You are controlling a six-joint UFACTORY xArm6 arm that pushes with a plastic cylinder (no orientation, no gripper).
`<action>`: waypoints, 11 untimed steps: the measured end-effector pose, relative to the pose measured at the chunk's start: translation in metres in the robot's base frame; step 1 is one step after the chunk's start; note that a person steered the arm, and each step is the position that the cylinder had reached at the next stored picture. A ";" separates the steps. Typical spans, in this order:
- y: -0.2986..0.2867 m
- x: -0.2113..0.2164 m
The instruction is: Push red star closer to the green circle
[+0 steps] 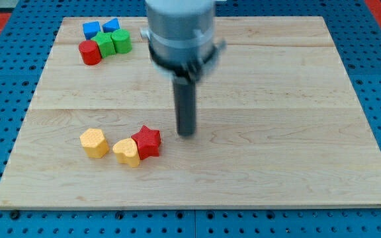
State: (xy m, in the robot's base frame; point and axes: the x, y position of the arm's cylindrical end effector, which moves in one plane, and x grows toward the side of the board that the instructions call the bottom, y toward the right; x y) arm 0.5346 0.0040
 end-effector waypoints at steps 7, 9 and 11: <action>-0.130 -0.064; -0.024 -0.039; 0.004 -0.104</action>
